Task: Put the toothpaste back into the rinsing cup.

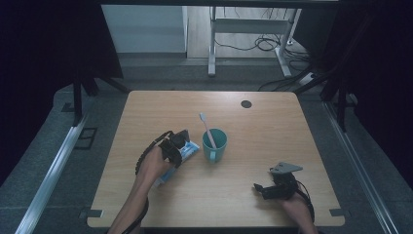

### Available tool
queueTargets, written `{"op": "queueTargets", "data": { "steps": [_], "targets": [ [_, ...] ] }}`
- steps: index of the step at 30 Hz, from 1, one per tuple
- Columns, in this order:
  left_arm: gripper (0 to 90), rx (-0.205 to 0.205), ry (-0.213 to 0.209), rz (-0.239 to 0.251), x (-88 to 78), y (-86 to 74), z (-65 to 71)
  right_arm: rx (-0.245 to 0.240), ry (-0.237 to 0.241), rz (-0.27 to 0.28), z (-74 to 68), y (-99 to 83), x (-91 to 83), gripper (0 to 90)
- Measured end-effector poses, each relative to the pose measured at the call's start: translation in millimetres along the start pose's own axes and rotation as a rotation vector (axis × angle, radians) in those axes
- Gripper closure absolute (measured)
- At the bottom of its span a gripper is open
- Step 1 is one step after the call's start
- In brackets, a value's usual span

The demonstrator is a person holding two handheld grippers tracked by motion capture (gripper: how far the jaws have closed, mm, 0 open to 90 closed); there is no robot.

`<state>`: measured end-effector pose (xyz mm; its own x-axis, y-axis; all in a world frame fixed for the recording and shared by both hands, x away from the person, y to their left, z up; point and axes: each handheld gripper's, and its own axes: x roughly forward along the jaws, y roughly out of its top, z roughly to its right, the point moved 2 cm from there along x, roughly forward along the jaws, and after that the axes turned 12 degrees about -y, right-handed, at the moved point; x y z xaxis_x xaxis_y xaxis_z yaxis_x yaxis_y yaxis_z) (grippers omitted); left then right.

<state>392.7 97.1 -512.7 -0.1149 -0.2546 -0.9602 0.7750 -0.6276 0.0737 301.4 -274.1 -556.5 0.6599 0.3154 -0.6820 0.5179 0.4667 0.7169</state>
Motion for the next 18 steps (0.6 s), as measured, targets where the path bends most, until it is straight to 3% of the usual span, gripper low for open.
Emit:
{"op": "queueTargets", "data": {
  "steps": [11, 18],
  "targets": [
    [73.7, 0.020, -0.032, 0.006, -1.1, -2.2, 0.1, 0.001, 0.001, -0.001, 0.0, 0.0, -0.1, 7.5],
    [73.6, 0.030, -0.021, 0.052, -9.1, -3.7, 1.2, -0.001, 0.000, 0.000, 0.0, 0.0, 0.0, 7.5]
  ]
}}
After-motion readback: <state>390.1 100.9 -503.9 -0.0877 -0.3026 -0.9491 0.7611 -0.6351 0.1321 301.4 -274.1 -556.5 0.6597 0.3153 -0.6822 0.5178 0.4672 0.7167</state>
